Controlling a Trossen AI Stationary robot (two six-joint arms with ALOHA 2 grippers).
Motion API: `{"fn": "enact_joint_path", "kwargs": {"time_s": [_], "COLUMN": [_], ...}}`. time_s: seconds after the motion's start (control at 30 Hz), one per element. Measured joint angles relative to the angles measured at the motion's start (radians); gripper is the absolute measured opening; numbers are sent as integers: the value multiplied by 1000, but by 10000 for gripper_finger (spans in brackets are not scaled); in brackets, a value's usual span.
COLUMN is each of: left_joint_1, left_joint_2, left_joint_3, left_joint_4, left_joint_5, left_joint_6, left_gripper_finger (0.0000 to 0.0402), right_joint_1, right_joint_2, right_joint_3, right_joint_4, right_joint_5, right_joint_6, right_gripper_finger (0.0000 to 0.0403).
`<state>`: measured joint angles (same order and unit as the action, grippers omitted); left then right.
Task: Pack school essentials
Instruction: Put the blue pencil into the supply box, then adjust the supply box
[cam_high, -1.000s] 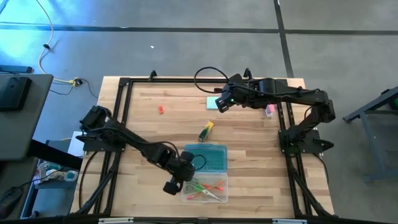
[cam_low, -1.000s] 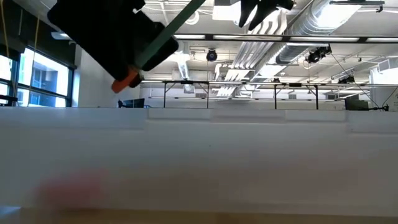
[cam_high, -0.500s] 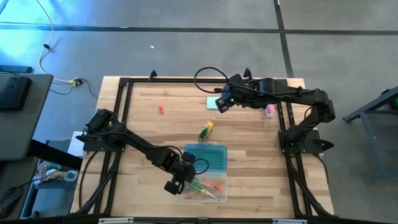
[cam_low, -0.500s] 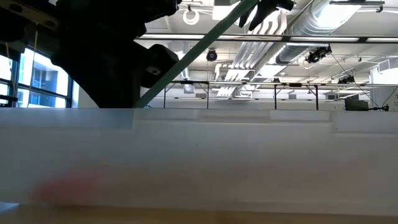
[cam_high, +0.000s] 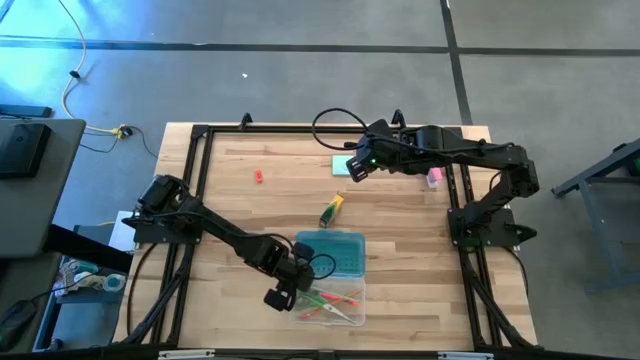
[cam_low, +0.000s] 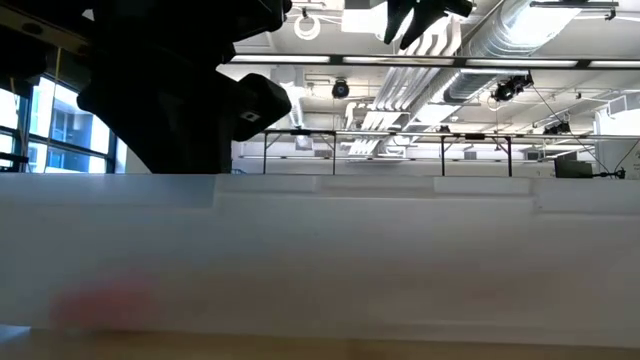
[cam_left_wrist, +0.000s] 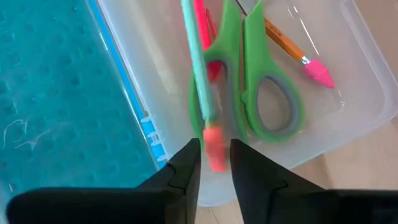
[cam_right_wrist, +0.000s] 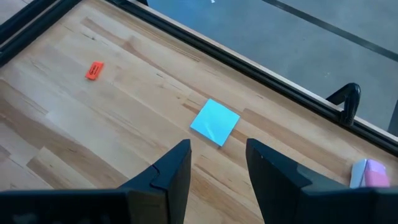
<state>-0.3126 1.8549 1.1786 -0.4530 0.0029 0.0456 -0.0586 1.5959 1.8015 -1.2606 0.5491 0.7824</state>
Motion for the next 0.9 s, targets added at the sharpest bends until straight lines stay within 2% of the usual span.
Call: {"fn": "enact_joint_path", "kwargs": {"time_s": [0.2, 0.4, 0.77, 0.9], "left_joint_1": [0, 0, 5, 28], "left_joint_2": [0, -6, -9, -9], "left_joint_3": [0, 0, 105, 144], "left_joint_4": [0, -9, -183, -249], "left_joint_5": [0, 3, 0, -57], "left_joint_6": [-15, -16, -16, -16], "left_gripper_finger": [104, 110, 110, 110], "right_joint_1": [0, 0, -14, -28], "right_joint_2": [0, 0, 0, 0], "right_joint_3": [0, 0, 0, 0], "right_joint_4": [0, -1, -10, -8], "right_joint_5": [0, -2, -4, -3], "right_joint_6": [-1, -5, -85, -133], "right_gripper_finger": [144, 144, 144, 144]}}
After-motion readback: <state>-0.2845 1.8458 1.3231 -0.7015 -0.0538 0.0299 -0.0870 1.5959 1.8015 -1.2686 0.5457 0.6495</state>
